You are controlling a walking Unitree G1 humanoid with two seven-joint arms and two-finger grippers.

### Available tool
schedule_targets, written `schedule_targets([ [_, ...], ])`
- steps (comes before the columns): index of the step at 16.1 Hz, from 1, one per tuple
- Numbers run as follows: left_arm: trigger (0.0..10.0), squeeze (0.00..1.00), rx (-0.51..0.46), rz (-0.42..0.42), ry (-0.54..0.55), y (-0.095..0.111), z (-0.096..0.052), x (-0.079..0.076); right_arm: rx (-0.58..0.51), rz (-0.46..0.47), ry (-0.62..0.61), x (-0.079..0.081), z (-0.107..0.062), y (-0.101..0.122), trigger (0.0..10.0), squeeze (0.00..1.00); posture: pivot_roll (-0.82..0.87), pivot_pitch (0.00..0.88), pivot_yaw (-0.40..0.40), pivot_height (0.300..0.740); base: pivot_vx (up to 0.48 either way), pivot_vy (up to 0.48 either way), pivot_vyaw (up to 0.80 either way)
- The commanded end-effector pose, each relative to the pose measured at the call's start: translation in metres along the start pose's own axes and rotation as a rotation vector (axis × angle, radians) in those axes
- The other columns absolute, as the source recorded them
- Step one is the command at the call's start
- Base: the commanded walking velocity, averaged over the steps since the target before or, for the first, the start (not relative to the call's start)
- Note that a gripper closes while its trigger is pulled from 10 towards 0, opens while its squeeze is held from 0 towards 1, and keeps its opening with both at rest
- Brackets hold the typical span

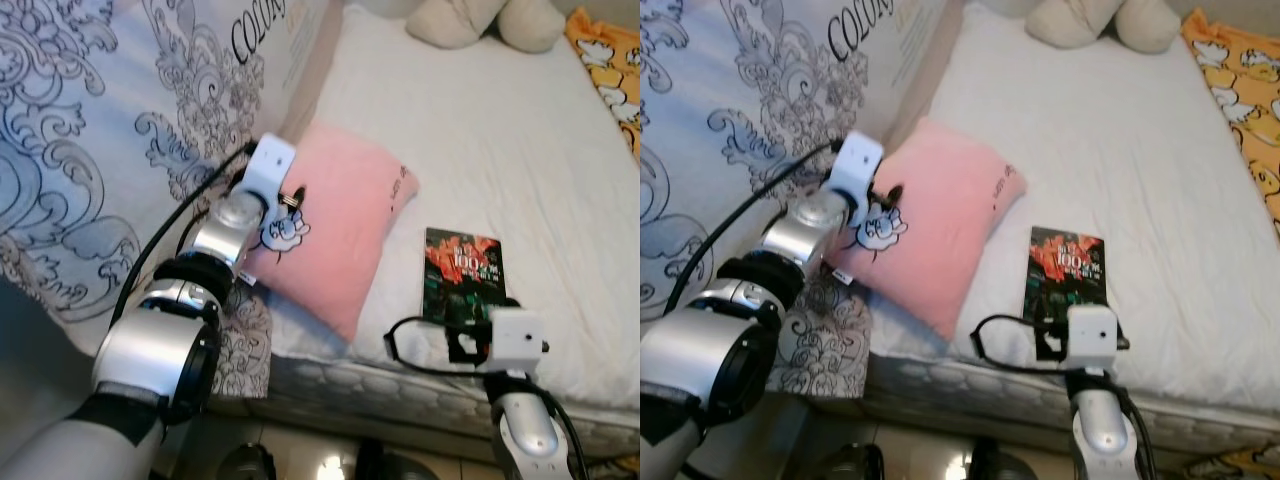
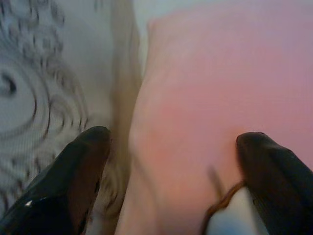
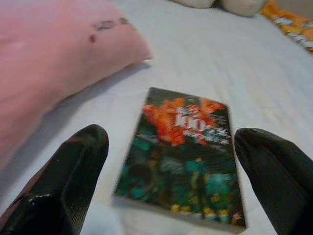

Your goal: Clean up the room

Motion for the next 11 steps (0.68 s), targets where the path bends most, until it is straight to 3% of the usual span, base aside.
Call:
schedule_targets([
  [1,10.0,0.00,0.002,0.034,0.027,0.002,0.000,0.004,0.007,0.002,0.016,0.002,-0.002,0.002,10.0,0.00,-0.08,0.120,0.011,0.740,0.000,0.000,0.00],
  [4,10.0,0.00,0.075,-0.066,0.023,-0.016,-0.001,0.008,0.002,0.041,0.119,0.018,-0.019,0.009,10.0,0.00,-0.10,0.160,0.009,0.740,0.000,0.000,0.00],
  [5,4.7,0.00,0.090,-0.097,-0.004,-0.019,-0.001,0.005,0.004,0.062,0.160,0.024,-0.024,0.011,10.0,0.00,-0.10,0.163,0.010,0.740,0.000,0.000,0.00],
  [6,0.0,0.00,0.107,-0.106,-0.020,-0.021,-0.001,0.003,0.009,0.064,0.170,0.024,-0.025,0.011,10.0,0.00,-0.10,0.164,0.011,0.740,0.000,0.000,0.00],
  [11,0.0,0.00,0.101,-0.144,-0.057,-0.019,0.000,-0.007,0.040,0.071,0.196,0.024,-0.026,0.010,10.0,0.00,-0.11,0.160,0.011,0.740,0.000,0.000,0.00],
])
Point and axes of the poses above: a point about 5 cm out from each wrist's last joint towards the gripper, its own z axis pointing out of the wrist towards the gripper, its own y axis along the axis of the wrist's last joint, x = y × z, the point moved 2 cm from there along z, pointing out of the wrist towards the gripper, and after that the axes turned 15 degrees about -z, right-handed, at the moved point
